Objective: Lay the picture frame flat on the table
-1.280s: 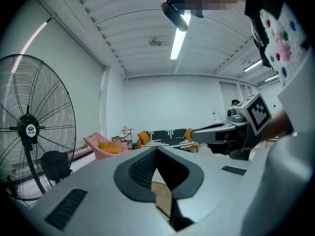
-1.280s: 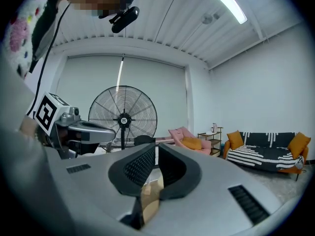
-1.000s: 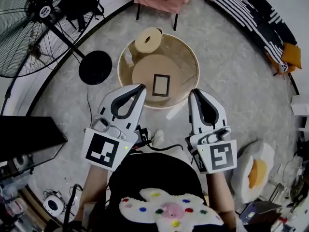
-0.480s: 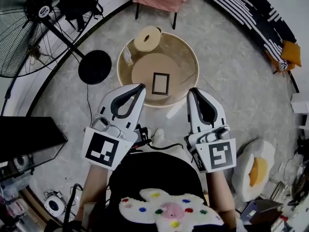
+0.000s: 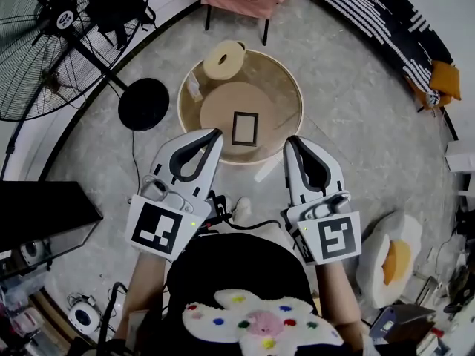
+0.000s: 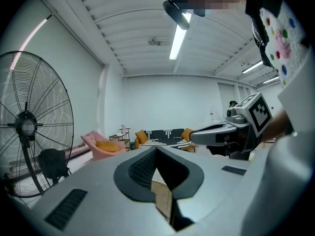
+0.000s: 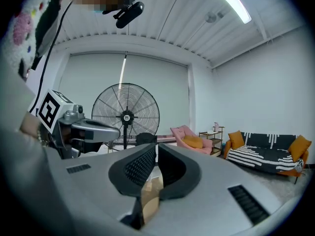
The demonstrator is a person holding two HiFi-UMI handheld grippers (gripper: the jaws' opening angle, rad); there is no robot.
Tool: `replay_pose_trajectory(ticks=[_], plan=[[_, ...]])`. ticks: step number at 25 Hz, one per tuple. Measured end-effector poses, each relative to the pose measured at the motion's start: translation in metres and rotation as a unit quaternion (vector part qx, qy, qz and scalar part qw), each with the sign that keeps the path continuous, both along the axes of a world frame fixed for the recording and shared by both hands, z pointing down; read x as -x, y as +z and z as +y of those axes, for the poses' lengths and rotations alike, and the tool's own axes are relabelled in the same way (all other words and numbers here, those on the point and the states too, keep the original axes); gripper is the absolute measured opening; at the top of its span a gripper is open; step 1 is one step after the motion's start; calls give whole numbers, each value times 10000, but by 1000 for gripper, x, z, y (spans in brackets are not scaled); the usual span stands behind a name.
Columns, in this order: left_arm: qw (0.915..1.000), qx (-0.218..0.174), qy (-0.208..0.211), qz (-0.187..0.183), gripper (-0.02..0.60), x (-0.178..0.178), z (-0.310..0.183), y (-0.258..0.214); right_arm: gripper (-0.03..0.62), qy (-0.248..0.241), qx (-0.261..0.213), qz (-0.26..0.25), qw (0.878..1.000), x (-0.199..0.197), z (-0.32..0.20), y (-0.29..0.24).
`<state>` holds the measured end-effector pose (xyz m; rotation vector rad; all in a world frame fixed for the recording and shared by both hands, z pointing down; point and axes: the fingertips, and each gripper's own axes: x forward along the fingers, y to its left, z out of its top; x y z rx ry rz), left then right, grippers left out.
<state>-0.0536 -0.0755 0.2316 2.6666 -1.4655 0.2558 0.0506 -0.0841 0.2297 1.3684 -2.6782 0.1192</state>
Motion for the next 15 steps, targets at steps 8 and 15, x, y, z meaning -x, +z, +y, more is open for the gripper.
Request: replay_pose_trajectory(ticks=[8,15], plan=[[10000,0,-17,12,17,-1,1,2,43,-4,-29,57,10000,-2,1,1],[10000,19,-42,26,17,2,3,4,43,-40,14,98,9999,0,5,5]])
